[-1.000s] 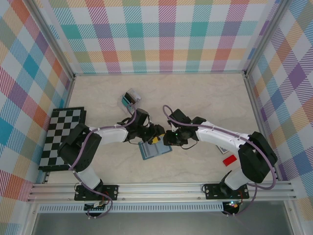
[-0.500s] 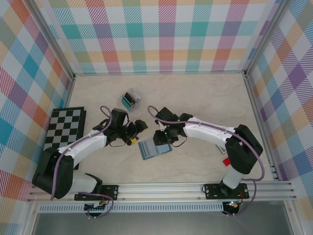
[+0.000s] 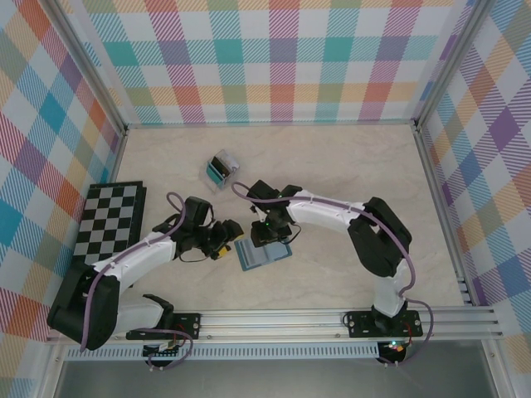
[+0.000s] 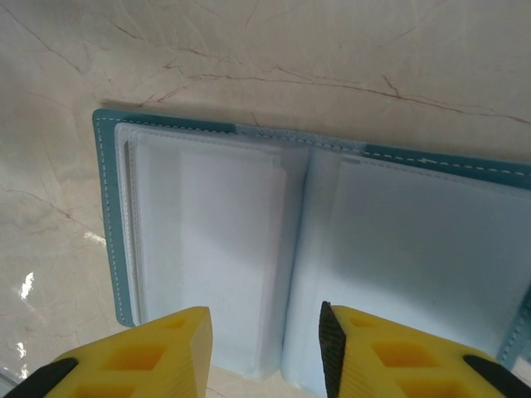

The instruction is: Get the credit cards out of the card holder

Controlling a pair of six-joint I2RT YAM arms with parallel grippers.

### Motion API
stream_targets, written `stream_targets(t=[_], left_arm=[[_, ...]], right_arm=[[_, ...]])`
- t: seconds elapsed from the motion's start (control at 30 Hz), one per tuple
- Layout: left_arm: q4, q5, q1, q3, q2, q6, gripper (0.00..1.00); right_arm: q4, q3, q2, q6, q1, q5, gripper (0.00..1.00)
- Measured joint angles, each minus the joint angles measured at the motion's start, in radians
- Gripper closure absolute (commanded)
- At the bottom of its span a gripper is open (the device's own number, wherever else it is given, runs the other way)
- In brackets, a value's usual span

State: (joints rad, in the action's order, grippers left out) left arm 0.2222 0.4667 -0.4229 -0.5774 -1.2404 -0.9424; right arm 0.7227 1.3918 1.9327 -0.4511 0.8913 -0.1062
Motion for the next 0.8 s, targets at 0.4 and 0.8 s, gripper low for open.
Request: stream_targets(t=[0.4, 0.8], left_arm=[[-0.091, 0.062, 0.0, 0.017, -0.062, -0.008, 0.65], [-0.148, 0.07, -0.001, 0.018, -0.129, -0.011, 0.67]], right_arm=[[0.039, 0.024, 0.082, -0.007, 0.0, -0.007, 0.64], [0.026, 0.01, 0.081, -0.035, 0.0, 0.013, 0.7]])
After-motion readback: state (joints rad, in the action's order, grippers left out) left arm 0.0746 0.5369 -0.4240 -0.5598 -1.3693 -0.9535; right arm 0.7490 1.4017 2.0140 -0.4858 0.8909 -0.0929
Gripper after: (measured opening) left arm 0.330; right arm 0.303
